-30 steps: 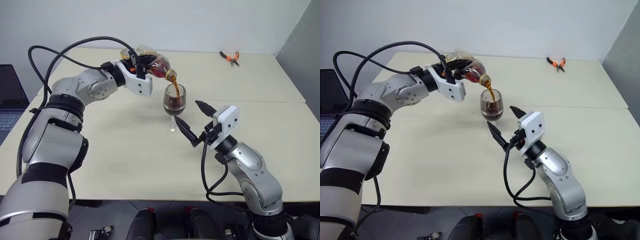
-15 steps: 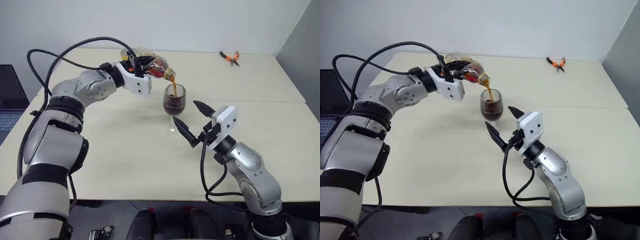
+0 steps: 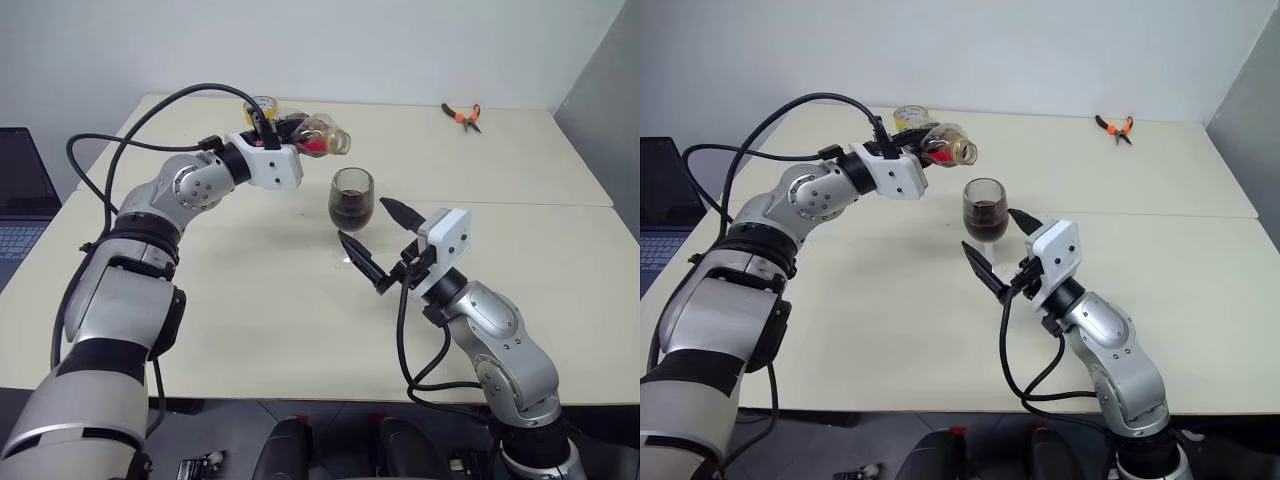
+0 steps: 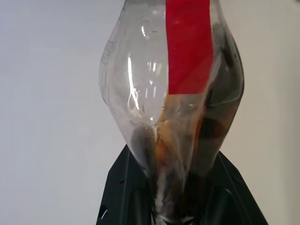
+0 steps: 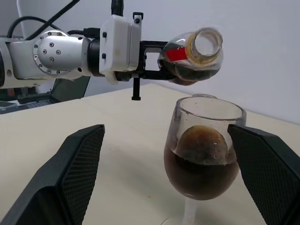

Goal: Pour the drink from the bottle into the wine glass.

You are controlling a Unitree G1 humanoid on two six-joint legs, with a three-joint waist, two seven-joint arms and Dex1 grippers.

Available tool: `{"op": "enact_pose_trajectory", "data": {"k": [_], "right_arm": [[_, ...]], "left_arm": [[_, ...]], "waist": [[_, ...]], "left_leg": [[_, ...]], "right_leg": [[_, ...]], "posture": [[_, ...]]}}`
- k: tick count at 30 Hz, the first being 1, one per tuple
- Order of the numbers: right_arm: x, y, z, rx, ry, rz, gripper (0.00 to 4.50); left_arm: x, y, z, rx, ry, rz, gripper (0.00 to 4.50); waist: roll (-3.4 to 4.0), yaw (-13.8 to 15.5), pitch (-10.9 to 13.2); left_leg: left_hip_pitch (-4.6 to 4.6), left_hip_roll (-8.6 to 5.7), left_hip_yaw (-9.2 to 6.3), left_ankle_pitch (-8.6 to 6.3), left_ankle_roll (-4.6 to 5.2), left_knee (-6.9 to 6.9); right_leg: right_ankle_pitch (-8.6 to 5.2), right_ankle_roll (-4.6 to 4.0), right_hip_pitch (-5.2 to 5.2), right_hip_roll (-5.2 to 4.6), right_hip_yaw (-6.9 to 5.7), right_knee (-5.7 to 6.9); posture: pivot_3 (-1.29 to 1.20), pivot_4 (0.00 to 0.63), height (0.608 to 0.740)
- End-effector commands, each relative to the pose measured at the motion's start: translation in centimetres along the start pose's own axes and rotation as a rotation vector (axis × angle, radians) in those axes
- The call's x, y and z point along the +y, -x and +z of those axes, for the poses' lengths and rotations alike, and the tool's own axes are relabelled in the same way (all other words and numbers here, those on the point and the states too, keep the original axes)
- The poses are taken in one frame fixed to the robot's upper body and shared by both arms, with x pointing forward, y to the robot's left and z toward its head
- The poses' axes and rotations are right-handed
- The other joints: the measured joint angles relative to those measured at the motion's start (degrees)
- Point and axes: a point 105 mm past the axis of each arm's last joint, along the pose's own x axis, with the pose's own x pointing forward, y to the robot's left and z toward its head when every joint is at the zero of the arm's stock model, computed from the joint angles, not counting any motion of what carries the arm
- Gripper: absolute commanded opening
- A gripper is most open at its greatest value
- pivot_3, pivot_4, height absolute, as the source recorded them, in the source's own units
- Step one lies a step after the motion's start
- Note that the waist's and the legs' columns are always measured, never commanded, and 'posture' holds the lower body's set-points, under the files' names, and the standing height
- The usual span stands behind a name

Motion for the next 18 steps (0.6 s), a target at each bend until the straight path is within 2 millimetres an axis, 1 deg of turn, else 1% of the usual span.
{"op": "enact_pose_trajectory", "data": {"k": [1,3,5,7,8,11,13,15,18], "right_arm": [[1.0,0.2,1.2,-0.047,0.029,0.066,4.5],[1.1,0.4,1.2,-0.041,0.035,0.076,4.5],[1.2,0.7,1.2,-0.032,0.042,0.093,4.5],[1.2,1.0,1.3,-0.009,0.061,0.122,4.5],[1.4,1.3,1.3,0.014,0.064,0.156,4.5],[1.9,1.7,1.3,0.057,0.052,0.233,4.5],[2.0,1.7,1.5,0.062,0.041,0.252,4.5],[1.9,1.4,2.0,0.06,0.036,0.259,4.5],[1.8,1.0,2.2,0.074,0.02,0.274,4.5]], "left_arm": [[2.2,0.2,0.3,-0.02,0.091,0.109,0.63],[2.3,0.4,-0.1,-0.005,0.147,0.133,0.61],[2.5,0.9,-1.1,0.036,0.259,0.187,0.61],[2.0,1.8,-2.6,0.091,0.391,0.257,0.61],[1.4,2.5,-3.4,0.123,0.462,0.297,0.61],[0.4,4.1,-4.9,0.187,0.621,0.401,0.61],[-0.2,5.0,-5.2,0.213,0.661,0.439,0.61],[-1.2,6.1,-5.9,0.26,0.741,0.492,0.61],[-2.9,7.6,-6.7,0.326,0.799,0.543,0.61]], "waist": [[0.0,-0.2,0.0],[0.0,-0.4,0.0],[0.0,-0.5,0.0],[0.01,-0.8,0.0],[0.01,-0.9,0.0],[0.01,-1.0,0.0],[0.01,-1.0,0.0],[0.01,-1.0,0.0],[-0.02,-0.9,0.0]], "left_leg": [[0.0,0.01,-0.01,0.0,0.0,0.02],[0.0,0.01,-0.03,0.0,0.0,0.03],[-0.02,0.01,-0.05,0.0,0.0,0.1],[-0.03,0.02,-0.07,0.0,0.0,0.16],[-0.02,0.01,-0.06,-0.01,0.01,0.19],[-0.03,0.07,-0.12,-0.02,0.01,0.32],[-0.04,0.08,-0.15,-0.02,0.02,0.35],[-0.06,0.08,-0.18,-0.09,0.15,0.38],[-0.07,0.07,-0.19,-0.12,0.2,0.43]], "right_leg": [[0.0,0.0,0.0,0.0,-0.01,0.01],[0.0,0.0,0.0,0.01,0.0,0.05],[0.0,0.0,0.0,0.01,0.0,0.1],[0.0,0.0,0.01,0.01,0.01,0.14],[0.0,0.0,0.01,0.0,0.03,0.17],[-0.01,0.0,0.03,0.0,0.12,0.25],[-0.01,0.0,0.03,0.01,0.13,0.33],[-0.01,0.0,0.03,0.01,0.12,0.35],[-0.01,0.0,0.03,0.01,0.13,0.39]], "posture": [[0.0,0.15,0.74],[0.0,0.15,0.74],[0.0,0.15,0.74],[0.0,0.15,0.74],[0.0,0.15,0.74],[0.0,0.15,0.74],[0.0,0.15,0.74],[0.0,0.15,0.74],[0.0,0.15,0.74]]}}
